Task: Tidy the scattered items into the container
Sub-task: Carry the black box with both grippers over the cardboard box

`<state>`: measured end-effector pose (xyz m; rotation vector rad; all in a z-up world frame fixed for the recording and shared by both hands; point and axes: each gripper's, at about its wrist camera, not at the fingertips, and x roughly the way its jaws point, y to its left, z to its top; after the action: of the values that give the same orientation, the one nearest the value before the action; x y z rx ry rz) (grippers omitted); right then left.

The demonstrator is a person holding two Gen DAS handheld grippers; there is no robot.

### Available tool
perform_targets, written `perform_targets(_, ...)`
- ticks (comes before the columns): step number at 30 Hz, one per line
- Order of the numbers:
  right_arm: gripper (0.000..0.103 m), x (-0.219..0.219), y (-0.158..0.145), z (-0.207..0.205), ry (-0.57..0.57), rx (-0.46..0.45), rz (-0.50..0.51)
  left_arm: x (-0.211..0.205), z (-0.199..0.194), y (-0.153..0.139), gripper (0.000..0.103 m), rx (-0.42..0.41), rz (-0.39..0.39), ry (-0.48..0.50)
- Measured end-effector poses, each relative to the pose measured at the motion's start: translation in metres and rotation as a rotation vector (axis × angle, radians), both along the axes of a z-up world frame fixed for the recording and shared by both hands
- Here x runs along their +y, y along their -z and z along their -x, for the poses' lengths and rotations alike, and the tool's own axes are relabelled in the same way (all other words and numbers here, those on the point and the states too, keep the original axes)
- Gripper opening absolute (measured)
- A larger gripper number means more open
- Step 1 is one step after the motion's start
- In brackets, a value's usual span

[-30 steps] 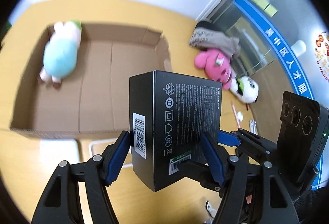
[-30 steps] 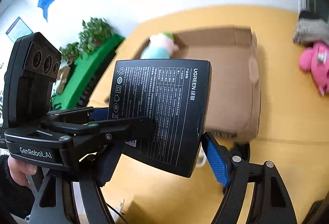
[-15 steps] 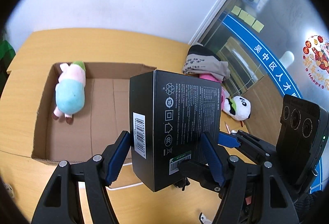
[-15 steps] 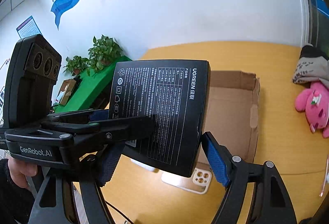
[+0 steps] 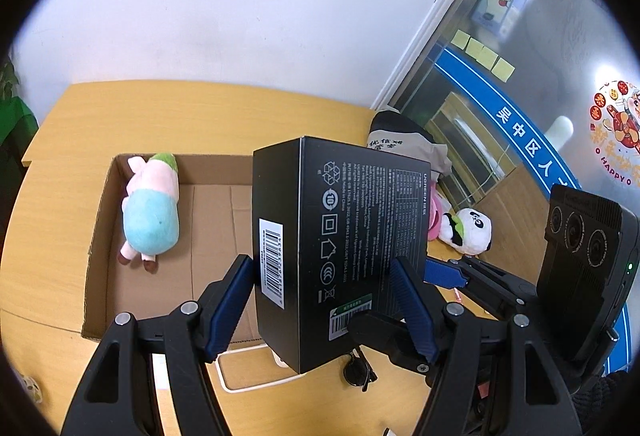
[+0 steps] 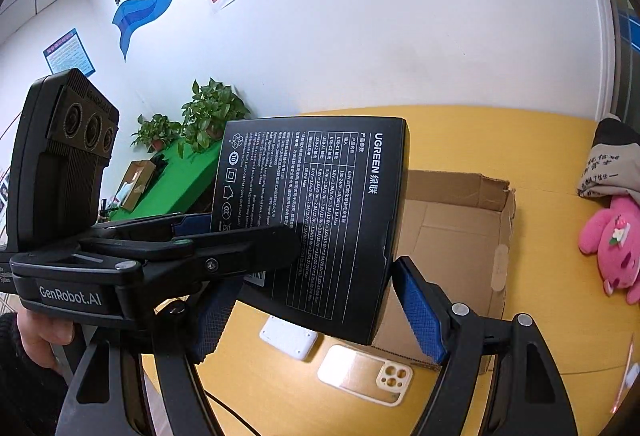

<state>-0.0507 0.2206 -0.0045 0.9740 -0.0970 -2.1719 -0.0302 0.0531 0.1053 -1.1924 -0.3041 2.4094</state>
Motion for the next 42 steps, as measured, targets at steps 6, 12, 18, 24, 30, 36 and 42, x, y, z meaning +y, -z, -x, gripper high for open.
perform_targets(6, 0.081, -0.003, -0.001, 0.009, -0.001, -0.002, 0.004, -0.001, 0.009, 0.000, 0.070, 0.003, 0.003, 0.003)
perform_targets(12, 0.081, -0.006, -0.001, 0.022, 0.006, -0.007, 0.010, 0.001, 0.020, -0.001, 0.070, 0.005, 0.012, 0.008)
perform_targets(18, 0.081, -0.012, 0.000, 0.041, 0.016, -0.011, 0.004, 0.001, 0.039, 0.001, 0.070, 0.003, 0.009, 0.018)
perform_targets(24, 0.081, -0.020, 0.006, 0.065, 0.029, -0.021, 0.000, 0.000, 0.065, 0.008, 0.070, -0.004, 0.012, 0.032)
perform_targets(30, 0.081, -0.028, 0.021, 0.093, 0.043, -0.047, -0.020, -0.002, 0.093, 0.025, 0.070, -0.026, 0.007, 0.050)
perform_targets(36, 0.081, -0.036, 0.043, 0.123, 0.057, -0.086, -0.031, -0.002, 0.123, 0.048, 0.070, -0.061, 0.014, 0.060)
perform_targets(42, 0.081, -0.042, 0.069, 0.148, 0.075, -0.131, -0.048, -0.001, 0.151, 0.076, 0.070, -0.108, 0.016, 0.082)
